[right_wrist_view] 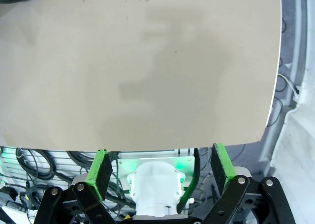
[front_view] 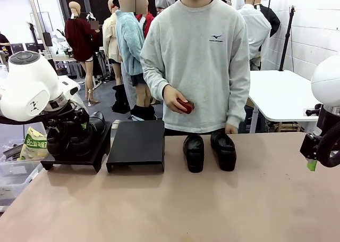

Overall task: Organize the shoes by placing them on the stand.
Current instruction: Pick up one Shoe and place it in the middle of the table.

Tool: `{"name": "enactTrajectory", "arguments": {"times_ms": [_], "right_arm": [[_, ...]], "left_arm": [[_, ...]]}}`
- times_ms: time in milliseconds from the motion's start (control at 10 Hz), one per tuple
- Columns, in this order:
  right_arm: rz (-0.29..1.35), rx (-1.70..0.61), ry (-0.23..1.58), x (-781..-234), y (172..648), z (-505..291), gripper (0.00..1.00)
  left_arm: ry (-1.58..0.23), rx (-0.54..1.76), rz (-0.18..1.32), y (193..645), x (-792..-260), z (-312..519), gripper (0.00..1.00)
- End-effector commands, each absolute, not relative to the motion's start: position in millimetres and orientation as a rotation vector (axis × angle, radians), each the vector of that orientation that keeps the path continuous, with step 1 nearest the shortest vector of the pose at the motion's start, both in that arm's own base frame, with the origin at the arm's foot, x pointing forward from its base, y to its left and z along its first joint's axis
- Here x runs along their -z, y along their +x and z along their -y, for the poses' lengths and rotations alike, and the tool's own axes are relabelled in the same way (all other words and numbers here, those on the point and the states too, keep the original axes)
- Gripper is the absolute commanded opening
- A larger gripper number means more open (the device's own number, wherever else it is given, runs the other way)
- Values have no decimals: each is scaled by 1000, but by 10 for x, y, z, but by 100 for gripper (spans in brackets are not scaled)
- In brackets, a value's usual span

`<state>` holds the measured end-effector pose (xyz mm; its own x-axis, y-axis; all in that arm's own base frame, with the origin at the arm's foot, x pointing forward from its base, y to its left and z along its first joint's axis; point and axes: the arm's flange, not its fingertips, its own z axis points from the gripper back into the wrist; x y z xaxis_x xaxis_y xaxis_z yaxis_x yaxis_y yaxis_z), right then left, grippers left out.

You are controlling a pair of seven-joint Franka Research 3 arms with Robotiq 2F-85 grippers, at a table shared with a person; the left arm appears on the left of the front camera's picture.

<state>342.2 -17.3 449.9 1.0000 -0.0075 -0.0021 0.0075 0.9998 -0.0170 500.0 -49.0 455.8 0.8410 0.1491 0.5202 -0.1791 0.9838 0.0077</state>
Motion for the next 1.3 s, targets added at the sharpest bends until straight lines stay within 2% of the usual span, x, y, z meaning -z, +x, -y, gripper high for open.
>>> {"name": "enactTrajectory", "arguments": {"times_ms": [0,200,600,800,900,1000,1200], "right_arm": [[-7,14,-19,-4491,3424,162,100],[-7,14,-19,-4491,3424,162,100],[-7,14,-19,-4491,3424,162,100],[-7,14,-19,-4491,3424,162,100],[-7,14,-19,-4491,3424,162,100],[-7,14,-19,-4491,3424,162,100],[-7,14,-19,-4491,3424,162,100]], "left_arm": [[55,-172,549,5004,-4560,495,100],[57,-173,545,5000,-4558,490,100],[53,-115,689,4466,-5344,632,100],[-8,42,500,4151,-5438,868,100],[-20,176,323,3960,-5260,1114,100],[-17,264,214,3808,-5092,1273,100],[4,235,158,3780,-4784,1352,100]]}}
